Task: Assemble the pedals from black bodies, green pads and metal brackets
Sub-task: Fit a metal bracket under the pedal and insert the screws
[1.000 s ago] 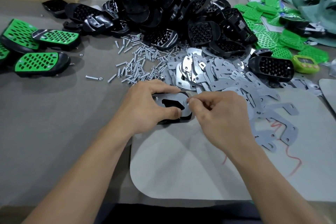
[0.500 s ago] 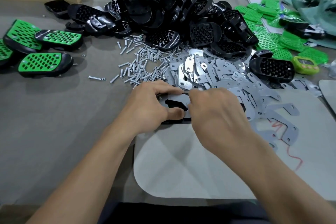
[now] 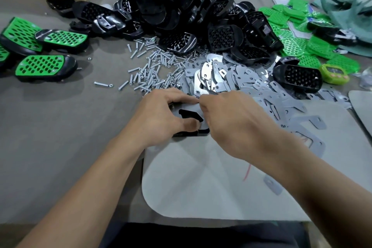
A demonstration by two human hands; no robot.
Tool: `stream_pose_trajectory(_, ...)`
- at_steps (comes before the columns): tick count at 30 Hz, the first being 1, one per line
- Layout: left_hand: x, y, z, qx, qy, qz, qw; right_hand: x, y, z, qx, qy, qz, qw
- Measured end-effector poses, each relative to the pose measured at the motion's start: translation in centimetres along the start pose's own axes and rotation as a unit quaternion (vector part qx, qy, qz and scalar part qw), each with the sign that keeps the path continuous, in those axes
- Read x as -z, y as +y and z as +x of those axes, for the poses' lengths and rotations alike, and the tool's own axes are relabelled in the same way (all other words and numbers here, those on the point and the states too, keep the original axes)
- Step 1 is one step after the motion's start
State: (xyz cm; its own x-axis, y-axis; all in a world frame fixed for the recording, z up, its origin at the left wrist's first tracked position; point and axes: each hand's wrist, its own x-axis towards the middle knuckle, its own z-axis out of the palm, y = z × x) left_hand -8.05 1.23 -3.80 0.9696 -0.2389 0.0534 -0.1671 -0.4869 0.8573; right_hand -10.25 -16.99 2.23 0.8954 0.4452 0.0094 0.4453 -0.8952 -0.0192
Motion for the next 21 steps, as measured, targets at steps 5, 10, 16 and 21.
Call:
stream_pose_trajectory(5,0.0,0.0,0.0,0.002,-0.003,-0.003,1.0,0.3,-0.5,0.1,0.025,0.032,-0.141,0.989)
stream_pose_trajectory(10,0.0,0.0,0.0,0.005,-0.004,0.001,1.0,0.1,0.5,-0.1,0.025,-0.021,-0.053,0.998)
stream_pose_trajectory(16,-0.1,0.0,-0.1,0.005,-0.004,0.001,1.0,0.3,-0.2,0.7,0.019,-0.014,-0.157,0.987)
stream_pose_trajectory(21,0.0,0.0,0.0,0.004,-0.003,0.002,1.0,0.4,0.6,0.4,0.022,-0.034,-0.077,0.996)
